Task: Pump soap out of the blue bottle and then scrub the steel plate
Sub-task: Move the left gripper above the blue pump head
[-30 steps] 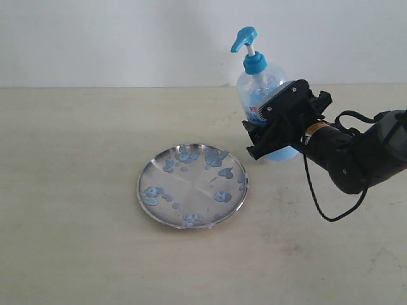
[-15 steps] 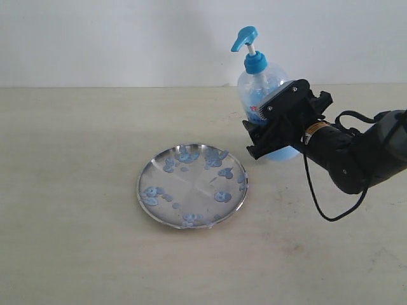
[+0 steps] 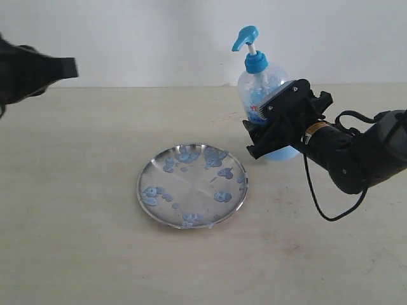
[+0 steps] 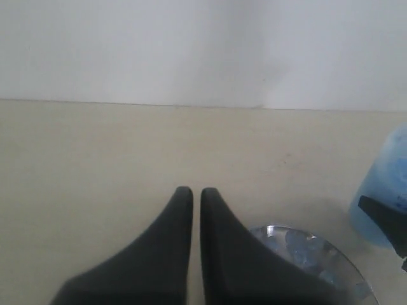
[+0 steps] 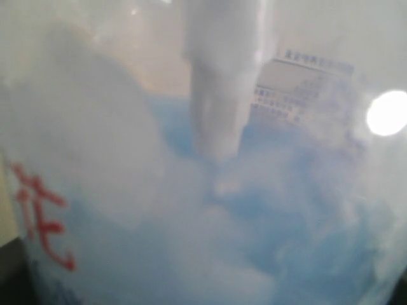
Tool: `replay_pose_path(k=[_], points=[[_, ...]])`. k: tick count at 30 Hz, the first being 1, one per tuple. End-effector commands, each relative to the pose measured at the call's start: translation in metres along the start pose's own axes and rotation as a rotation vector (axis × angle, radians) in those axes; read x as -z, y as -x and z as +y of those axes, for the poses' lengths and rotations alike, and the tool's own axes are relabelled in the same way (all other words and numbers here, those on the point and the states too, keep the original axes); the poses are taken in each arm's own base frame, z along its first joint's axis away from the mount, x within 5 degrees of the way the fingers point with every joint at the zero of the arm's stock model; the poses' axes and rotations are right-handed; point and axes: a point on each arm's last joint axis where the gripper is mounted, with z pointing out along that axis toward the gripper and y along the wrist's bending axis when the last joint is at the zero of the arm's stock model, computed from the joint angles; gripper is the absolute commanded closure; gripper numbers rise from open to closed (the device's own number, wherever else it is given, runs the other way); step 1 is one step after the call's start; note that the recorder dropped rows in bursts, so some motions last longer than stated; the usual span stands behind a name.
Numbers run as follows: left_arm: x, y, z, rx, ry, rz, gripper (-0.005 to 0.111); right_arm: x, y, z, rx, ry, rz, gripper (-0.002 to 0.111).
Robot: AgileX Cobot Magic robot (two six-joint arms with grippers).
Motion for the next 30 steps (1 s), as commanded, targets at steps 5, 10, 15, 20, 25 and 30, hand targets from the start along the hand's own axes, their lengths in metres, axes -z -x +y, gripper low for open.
replay_pose_path(k=[5,10,15,20,25,30], points=[[-0.039,0.024,-0.071,-0.399,-0.189,-0.005,0.102,0.0,-0.01,0.004,0.0,0.034,0.064,0.108],[-0.059,0.015,-0.05,-0.355,-0.129,0.053,0.102,0.0,-0.01,0.004,-0.002,0.034,0.064,0.108],[-0.058,0.038,-0.06,-0.342,-0.154,-0.14,0.102,0.0,-0.01,0.004,-0.003,0.033,0.069,0.108],[-0.067,0.053,-0.1,-0.495,-0.253,-0.226,0.102,0.0,-0.011,0.005,0.033,0.038,0.076,0.108],[-0.081,0.053,-0.124,-0.501,-0.314,-0.244,0.102,0.0,-0.011,0.005,0.072,0.039,0.075,0.108],[-0.1,0.047,-0.136,-0.495,-0.344,-0.256,0.102,0.0,-0.011,0.005,0.075,0.039,0.075,0.108]])
